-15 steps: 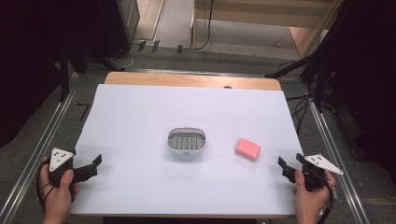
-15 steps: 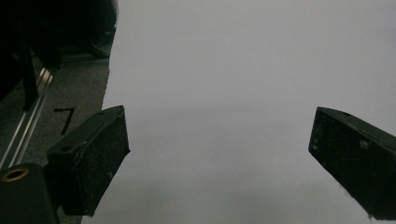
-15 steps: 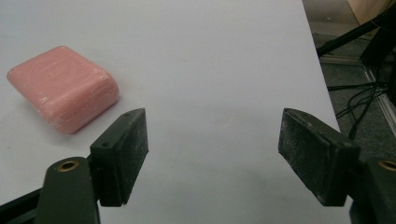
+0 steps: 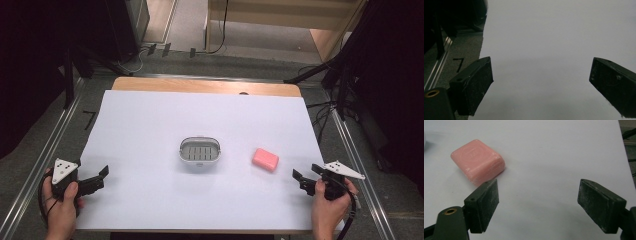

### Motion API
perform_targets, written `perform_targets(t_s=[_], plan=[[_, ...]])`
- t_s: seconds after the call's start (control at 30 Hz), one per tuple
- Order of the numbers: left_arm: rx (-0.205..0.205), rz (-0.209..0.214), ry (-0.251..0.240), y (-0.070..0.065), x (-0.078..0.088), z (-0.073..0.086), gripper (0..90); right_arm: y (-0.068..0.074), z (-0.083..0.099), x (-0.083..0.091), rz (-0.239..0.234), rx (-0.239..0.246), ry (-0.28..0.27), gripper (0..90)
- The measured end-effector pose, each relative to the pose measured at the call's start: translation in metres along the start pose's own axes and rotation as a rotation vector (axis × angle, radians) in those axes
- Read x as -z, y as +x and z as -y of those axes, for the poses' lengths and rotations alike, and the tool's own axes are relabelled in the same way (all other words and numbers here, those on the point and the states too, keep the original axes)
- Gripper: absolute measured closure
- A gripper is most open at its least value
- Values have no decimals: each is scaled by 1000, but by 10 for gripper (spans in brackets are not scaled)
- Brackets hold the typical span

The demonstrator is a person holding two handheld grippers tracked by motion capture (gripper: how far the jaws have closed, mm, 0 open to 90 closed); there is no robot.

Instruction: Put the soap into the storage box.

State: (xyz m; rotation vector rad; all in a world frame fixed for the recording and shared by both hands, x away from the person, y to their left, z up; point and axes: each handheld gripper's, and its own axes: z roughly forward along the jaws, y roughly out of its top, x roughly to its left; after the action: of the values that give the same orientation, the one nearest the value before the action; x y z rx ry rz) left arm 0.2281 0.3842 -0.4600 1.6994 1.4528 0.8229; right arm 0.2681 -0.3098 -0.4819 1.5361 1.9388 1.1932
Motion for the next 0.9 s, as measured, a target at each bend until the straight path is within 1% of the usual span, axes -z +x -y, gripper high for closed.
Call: perform_targets(t_s=[0.1, 0.2, 0.27, 0.3, 0.33, 0.37, 0.5, 0.53, 0.63, 0.7, 0.8, 0.83, 0.87, 0.9], plan=[[-3, 0, -2, 0, 0, 0, 56, 2, -6, -2, 5, 15, 30, 140], [0, 0, -4, 0, 0, 0, 56, 6, -14, -3, -4, 55, 54, 139], [2, -1, -3, 0, 0, 0, 56, 10, -19, -5, -1, 90, 80, 139], [2, -1, -3, 0, 0, 0, 55, 10, -19, -5, -1, 90, 80, 139], [2, -1, -3, 0, 0, 0, 55, 11, -22, -6, -5, 101, 92, 139], [4, -1, -4, 0, 0, 0, 56, 15, -27, -8, -12, 131, 123, 140], [4, -1, -5, 0, 0, 0, 55, 19, -36, -11, -31, 190, 147, 140], [5, 0, -5, 0, 0, 0, 55, 21, -40, -11, -35, 214, 162, 139], [4, -2, -4, 0, 0, 0, 55, 25, -46, -14, -40, 260, 196, 129], [4, -2, -3, 0, 0, 0, 55, 28, -51, -16, -41, 286, 214, 124], [3, -3, -3, 0, 0, 0, 55, 30, -54, -20, -46, 309, 230, 101], [4, -2, -4, 0, 0, 0, 55, 31, -55, -21, -43, 329, 235, 90], [3, -4, -2, 0, 0, 0, 55, 32, -56, -23, -42, 339, 242, 82], [3, -4, -2, 0, 0, 0, 55, 32, -56, -23, -42, 339, 242, 82]])
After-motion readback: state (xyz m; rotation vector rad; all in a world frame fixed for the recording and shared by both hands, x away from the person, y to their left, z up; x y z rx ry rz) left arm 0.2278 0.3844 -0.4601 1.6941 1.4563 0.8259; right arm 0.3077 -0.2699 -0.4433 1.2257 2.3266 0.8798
